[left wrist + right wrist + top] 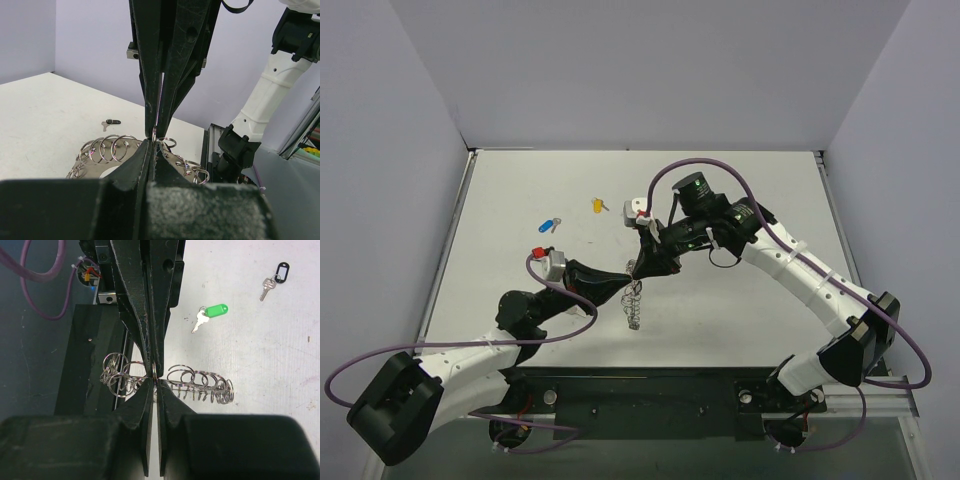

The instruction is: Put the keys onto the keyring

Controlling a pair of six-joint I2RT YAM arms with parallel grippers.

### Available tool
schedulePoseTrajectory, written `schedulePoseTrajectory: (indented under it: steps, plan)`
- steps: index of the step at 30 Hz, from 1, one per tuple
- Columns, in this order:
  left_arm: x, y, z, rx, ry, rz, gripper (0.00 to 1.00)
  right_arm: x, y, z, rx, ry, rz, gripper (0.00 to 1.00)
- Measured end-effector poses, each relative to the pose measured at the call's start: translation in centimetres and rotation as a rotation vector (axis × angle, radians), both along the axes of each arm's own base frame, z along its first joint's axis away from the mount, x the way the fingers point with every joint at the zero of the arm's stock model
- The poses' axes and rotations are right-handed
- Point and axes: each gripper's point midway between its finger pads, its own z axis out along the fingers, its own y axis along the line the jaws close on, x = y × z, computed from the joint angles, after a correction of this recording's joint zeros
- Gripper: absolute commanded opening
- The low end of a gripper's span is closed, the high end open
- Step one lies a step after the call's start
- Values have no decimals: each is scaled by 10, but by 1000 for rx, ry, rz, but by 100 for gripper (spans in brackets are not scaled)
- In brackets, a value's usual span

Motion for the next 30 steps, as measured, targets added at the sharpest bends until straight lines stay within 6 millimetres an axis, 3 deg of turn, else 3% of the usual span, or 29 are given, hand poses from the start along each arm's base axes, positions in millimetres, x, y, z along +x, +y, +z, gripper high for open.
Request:
schedulePoseTrajectory:
  steps: [8,13,21,24,30]
  plan:
    - [0,0,0,-6,14,-4,1,0,0,0,-11,33,-31,0]
    - [0,1,2,-16,29,-3,33,1,0,0,-19,53,-54,0]
    - [-6,5,13,-38,20,-10,47,1,-2,-4,-48,61,-78,0]
    - [-7,3,12,-8,23,-16,72,1,-6,-8,-70,53,-80,0]
    - [-2,-1,25,116,-13,-1,73,-1,-20,-13,-132,2,-50,0]
